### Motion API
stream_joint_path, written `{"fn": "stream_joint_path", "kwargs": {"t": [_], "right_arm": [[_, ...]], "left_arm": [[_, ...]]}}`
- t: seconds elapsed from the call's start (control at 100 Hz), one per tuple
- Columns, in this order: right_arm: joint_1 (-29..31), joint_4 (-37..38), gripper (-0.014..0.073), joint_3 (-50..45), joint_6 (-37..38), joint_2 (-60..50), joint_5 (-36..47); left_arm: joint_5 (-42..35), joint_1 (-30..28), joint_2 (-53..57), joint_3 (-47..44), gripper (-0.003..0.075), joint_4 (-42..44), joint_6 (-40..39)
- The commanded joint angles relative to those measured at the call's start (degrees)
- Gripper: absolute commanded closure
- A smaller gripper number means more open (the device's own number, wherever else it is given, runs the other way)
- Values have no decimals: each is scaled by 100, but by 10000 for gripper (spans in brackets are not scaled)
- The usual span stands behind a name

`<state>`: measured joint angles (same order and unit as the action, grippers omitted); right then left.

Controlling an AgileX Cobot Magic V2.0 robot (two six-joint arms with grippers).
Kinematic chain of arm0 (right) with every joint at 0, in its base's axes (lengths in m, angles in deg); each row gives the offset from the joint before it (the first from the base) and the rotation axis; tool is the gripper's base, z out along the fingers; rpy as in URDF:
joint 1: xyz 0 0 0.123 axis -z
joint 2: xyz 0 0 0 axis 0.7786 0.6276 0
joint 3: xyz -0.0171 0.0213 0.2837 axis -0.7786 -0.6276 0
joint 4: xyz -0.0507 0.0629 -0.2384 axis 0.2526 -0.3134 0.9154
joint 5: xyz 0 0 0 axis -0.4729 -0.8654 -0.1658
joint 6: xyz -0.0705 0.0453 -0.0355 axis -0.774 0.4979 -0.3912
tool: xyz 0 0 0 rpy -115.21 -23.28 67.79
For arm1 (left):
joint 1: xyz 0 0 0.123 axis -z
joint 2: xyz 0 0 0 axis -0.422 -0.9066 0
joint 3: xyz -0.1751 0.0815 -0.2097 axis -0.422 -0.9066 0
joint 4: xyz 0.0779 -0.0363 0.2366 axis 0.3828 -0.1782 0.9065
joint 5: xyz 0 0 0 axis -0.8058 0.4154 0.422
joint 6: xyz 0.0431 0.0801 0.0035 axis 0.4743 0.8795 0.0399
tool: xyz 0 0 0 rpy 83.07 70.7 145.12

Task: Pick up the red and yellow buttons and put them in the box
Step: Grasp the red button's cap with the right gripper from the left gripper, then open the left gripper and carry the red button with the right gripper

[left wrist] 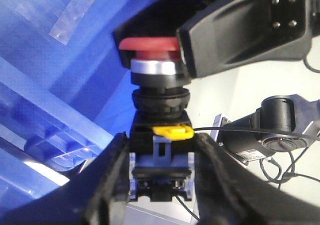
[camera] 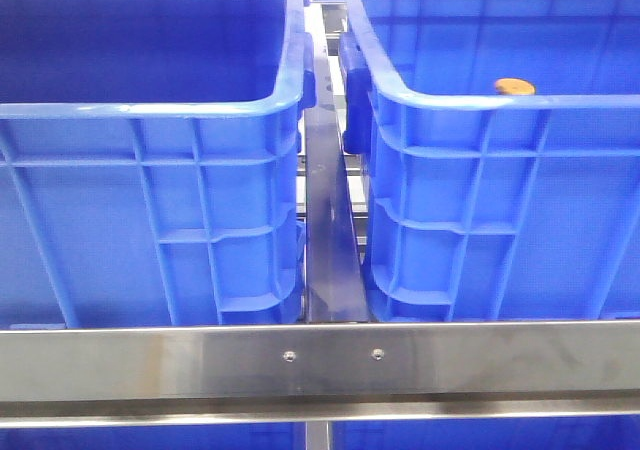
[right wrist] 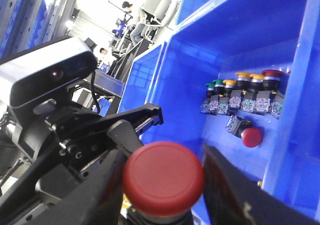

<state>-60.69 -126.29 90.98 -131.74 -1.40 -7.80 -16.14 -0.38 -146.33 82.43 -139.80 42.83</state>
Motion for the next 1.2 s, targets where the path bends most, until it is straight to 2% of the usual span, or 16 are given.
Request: {"fn": "stream_joint_path", "kwargs": {"t": [0.0,0.15,0.2,0.27,0.39,0.46,0.69,0.93,1.05,1.19], "right_arm": [[9,-796,370,185,-27,-127,-318],[9,-796,379,185,-27,-127,-353],[9,-796,379,185,-27,-127,-353],[9,-796,379,185,-27,-127,-360],[9,-796,379,185,-27,-133,-370],[9,-796,379,185,-27,-133,-375],[270,-713,379,185,-52,-145,-402],[1442,-303,379,192,-326,-145,-330],[2012,-285,379,265,-986,-145,-3],[2272,-285,379,377,-1976,-145,646]], "left_arm": [[193,40,243,177,532,-441,4],[205,40,243,177,526,-441,4],[220,40,243,177,503,-441,4],[220,40,243,177,409,-441,4],[220,40,243,177,149,-429,4],[220,40,243,177,83,-407,4],[220,40,243,177,82,-407,4],[220,40,243,177,82,-407,4],[220,40,243,177,82,-407,4],[220,40,243,177,82,-407,4]]}}
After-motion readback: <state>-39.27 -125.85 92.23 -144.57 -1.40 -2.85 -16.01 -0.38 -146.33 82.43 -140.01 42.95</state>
